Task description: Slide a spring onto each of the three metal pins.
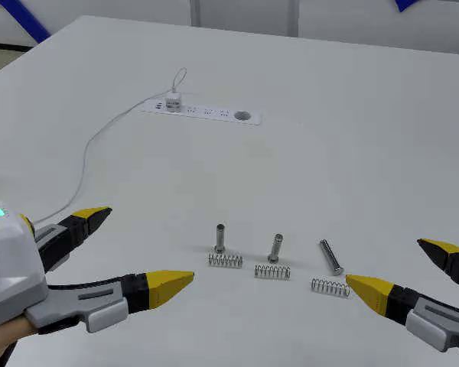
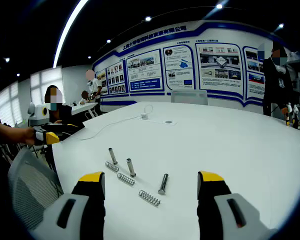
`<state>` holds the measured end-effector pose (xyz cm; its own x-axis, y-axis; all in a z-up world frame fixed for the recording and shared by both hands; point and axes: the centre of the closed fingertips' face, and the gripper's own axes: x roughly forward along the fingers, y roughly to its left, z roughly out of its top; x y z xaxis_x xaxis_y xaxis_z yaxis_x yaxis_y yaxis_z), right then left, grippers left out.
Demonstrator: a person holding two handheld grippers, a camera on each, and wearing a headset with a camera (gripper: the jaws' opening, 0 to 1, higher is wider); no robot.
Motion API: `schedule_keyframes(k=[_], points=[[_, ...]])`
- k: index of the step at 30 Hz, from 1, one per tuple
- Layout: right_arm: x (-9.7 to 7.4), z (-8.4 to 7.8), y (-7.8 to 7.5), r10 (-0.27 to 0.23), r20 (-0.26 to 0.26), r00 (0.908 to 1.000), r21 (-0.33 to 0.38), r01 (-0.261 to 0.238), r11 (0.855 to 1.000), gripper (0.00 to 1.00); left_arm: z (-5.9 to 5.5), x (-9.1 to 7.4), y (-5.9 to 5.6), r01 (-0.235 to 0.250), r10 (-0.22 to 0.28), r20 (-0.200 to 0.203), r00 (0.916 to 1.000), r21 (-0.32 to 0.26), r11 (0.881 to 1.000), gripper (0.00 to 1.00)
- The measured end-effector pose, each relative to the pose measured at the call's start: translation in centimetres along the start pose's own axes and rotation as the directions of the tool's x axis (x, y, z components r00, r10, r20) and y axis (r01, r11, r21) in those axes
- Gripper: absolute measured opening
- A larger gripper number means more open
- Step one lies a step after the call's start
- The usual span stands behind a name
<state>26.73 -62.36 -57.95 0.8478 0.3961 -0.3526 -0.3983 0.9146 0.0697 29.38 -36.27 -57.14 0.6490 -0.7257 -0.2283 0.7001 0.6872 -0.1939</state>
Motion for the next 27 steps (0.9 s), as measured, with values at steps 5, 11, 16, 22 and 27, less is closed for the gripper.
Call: schedule_keyframes(k=[5,11,16,22,27], points=[[0.1,-0.33,0.07,0.004,-0.012,0.9999,0.003,-0.004,1.0,0.76,0.0,-0.05,0.11,-0.005,0.005,-0.005,1.0,0.002,1.0,1.0],[0.41,-0.29,0.35,0.009,-0.013,0.9999,0.01,-0.009,1.0,0.76,0.23,0.06,0.26,-0.009,0.009,-0.005,0.9999,0.006,1.0,1.0],[0.51,-0.19,0.47,0.014,-0.013,0.9998,0.007,-0.014,1.0,0.76,0.17,0.1,0.19,-0.008,0.008,-0.008,0.9999,0.007,1.0,1.0],[0.47,-0.29,0.14,0.005,-0.009,0.9999,0.039,-0.005,0.999,0.75,-0.04,0.32,0.13,-0.008,0.008,-0.016,0.9998,0.006,1.0,1.0],[0.56,-0.48,-0.07,0.002,-0.017,0.9999,0.044,-0.001,0.999,0.74,-0.01,0.48,0.15,-0.009,0.009,-0.014,0.9999,0.004,1.0,0.99]])
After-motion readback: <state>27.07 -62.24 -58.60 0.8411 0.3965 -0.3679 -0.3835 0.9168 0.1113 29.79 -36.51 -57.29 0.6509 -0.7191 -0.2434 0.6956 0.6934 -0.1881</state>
